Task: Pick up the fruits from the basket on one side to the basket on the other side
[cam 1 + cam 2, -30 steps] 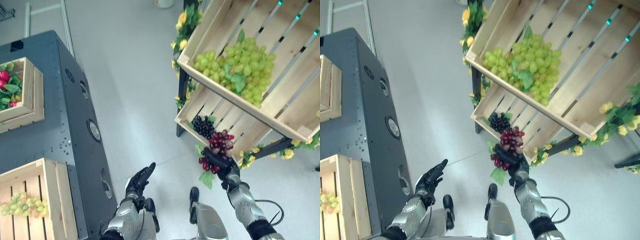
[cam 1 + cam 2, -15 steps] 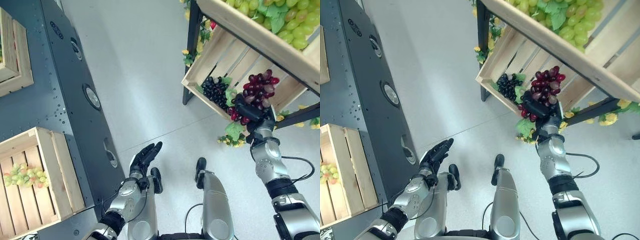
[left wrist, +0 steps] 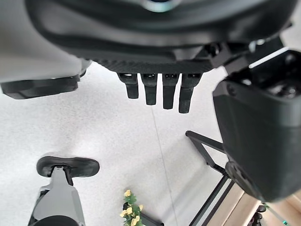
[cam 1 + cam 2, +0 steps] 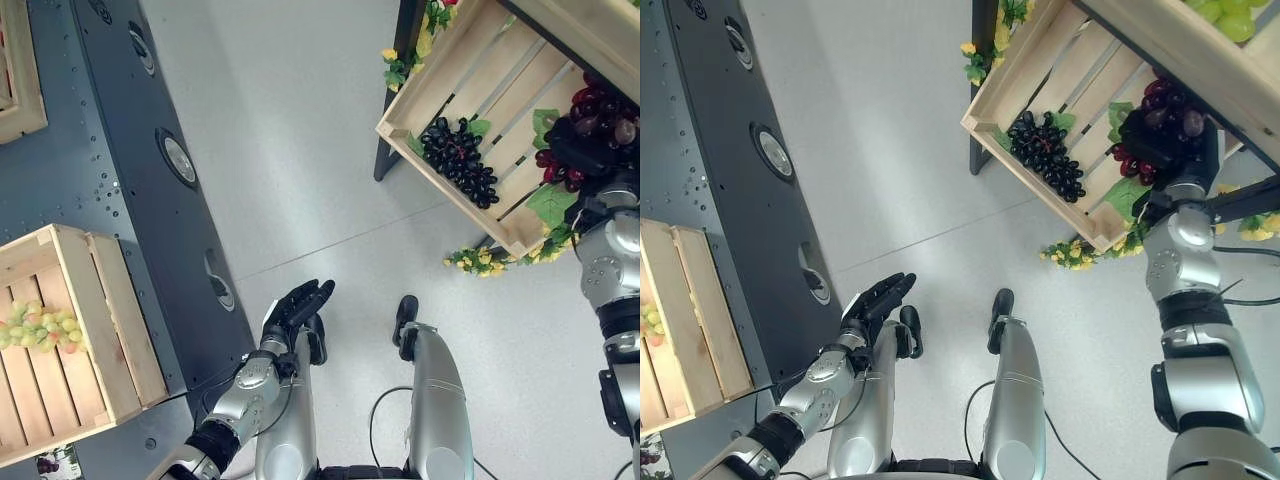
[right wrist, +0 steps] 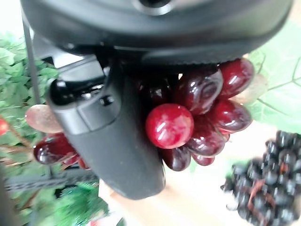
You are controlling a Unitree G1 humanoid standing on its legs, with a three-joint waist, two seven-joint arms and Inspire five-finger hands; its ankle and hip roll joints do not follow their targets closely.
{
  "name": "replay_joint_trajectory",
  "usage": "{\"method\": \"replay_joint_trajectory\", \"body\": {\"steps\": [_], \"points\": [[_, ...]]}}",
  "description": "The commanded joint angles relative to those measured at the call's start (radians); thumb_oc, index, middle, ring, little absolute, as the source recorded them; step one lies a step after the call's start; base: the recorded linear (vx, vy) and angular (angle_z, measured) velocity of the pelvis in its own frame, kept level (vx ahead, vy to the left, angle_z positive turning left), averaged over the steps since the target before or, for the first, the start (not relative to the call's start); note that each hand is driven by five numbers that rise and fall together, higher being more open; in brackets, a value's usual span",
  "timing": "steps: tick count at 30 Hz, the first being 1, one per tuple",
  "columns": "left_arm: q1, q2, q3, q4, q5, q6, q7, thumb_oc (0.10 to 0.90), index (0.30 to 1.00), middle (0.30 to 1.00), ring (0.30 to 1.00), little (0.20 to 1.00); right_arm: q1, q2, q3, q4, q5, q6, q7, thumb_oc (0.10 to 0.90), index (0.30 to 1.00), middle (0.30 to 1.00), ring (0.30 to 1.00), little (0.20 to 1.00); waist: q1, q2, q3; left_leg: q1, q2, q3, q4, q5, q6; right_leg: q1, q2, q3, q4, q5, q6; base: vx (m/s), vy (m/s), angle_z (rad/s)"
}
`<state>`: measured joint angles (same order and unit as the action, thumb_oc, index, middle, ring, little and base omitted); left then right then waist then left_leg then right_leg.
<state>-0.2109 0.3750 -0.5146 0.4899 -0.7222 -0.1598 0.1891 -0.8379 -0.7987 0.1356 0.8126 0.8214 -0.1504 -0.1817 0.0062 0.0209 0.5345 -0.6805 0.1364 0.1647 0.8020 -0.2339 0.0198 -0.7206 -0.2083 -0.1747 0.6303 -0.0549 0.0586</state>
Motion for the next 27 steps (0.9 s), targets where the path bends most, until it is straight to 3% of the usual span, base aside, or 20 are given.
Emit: {"method": "replay_joint_trajectory", "body": {"steps": [1, 12, 19, 20, 21, 22, 27], "points": [[0.033, 0.041, -0.024, -0.119, -0.023, -0.052, -0.004, 0.8, 0.9, 0.9, 0.9, 0.9, -0.171, -0.191, 0.044, -0.006, -0.103, -0.019, -0.065, 0.4, 0.3, 0.3, 0.3, 0.3, 0.028, 0.0, -0.014, 0.011, -0.054, -0.003, 0.032, -0.115, 0.045, 0.071, 0.019, -0.051, 0.127, -0.162, -0.051, -0.01, -0.03, 0.0], [0.044, 0.087, -0.035, -0.15, -0.039, -0.065, -0.003, 0.8, 0.9, 0.9, 0.9, 0.9, -0.325, -0.27, 0.175, 0.172, -0.223, 0.139, -0.032, 0.4, 0.3, 0.3, 0.3, 0.3, 0.059, 0.007, -0.014, -0.032, -0.064, -0.033, 0.031, -0.106, 0.049, 0.028, 0.002, -0.066, 0.157, -0.168, -0.058, -0.01, -0.008, 0.05], [0.05, 0.095, -0.039, -0.173, -0.047, -0.066, -0.004, 0.8, 0.9, 0.9, 0.9, 0.9, -0.389, -0.275, 0.227, 0.187, -0.327, 0.133, -0.096, 0.4, 0.3, 0.3, 0.3, 0.3, 0.067, 0.015, -0.014, -0.044, -0.07, -0.038, 0.02, -0.1, 0.05, 0.013, -0.004, -0.069, 0.162, -0.171, -0.059, -0.01, 0.004, 0.01], [0.052, 0.094, -0.04, -0.175, -0.047, -0.063, -0.003, 0.8, 0.9, 0.9, 0.9, 0.9, -0.4, -0.272, 0.239, 0.185, -0.356, 0.139, -0.113, 0.46, 0.389, 0.389, 0.389, 0.389, 0.068, 0.016, -0.014, -0.045, -0.071, -0.039, 0.018, -0.098, 0.05, 0.011, -0.005, -0.069, 0.163, -0.17, -0.058, 0.0, 0.0, 0.0], [0.052, 0.093, -0.041, -0.176, -0.047, -0.063, -0.002, 0.8, 0.9, 0.9, 0.9, 0.9, -0.403, -0.271, 0.243, 0.183, -0.37, 0.142, -0.118, 0.551, 0.526, 0.526, 0.526, 0.526, 0.069, 0.017, -0.014, -0.045, -0.072, -0.039, 0.017, -0.098, 0.049, 0.01, -0.005, -0.069, 0.163, -0.169, -0.058, 0.0, 0.0, 0.0], [0.055, 0.092, -0.041, -0.176, -0.046, -0.064, -0.004, 0.8, 0.9, 0.9, 0.9, 0.9, -0.412, -0.27, 0.253, 0.177, -0.398, 0.152, -0.132, 0.8, 0.9, 0.9, 0.9, 0.9, 0.07, 0.017, -0.014, -0.044, -0.074, -0.04, 0.014, -0.097, 0.05, 0.01, -0.006, -0.07, 0.163, -0.168, -0.058, 0.0, 0.0, 0.0], [0.057, 0.089, -0.051, -0.174, -0.05, -0.083, -0.005, 0.8, 0.9, 0.9, 0.9, 0.9, -0.454, -0.268, 0.31, 0.186, -0.466, 0.183, -0.142, 0.8, 0.9, 0.9, 0.9, 0.9, 0.073, 0.023, -0.014, -0.044, -0.077, -0.038, -0.001, -0.09, 0.049, 0.007, -0.007, -0.069, 0.154, -0.166, -0.057, -0.03, 0.025, 0.03]]}}
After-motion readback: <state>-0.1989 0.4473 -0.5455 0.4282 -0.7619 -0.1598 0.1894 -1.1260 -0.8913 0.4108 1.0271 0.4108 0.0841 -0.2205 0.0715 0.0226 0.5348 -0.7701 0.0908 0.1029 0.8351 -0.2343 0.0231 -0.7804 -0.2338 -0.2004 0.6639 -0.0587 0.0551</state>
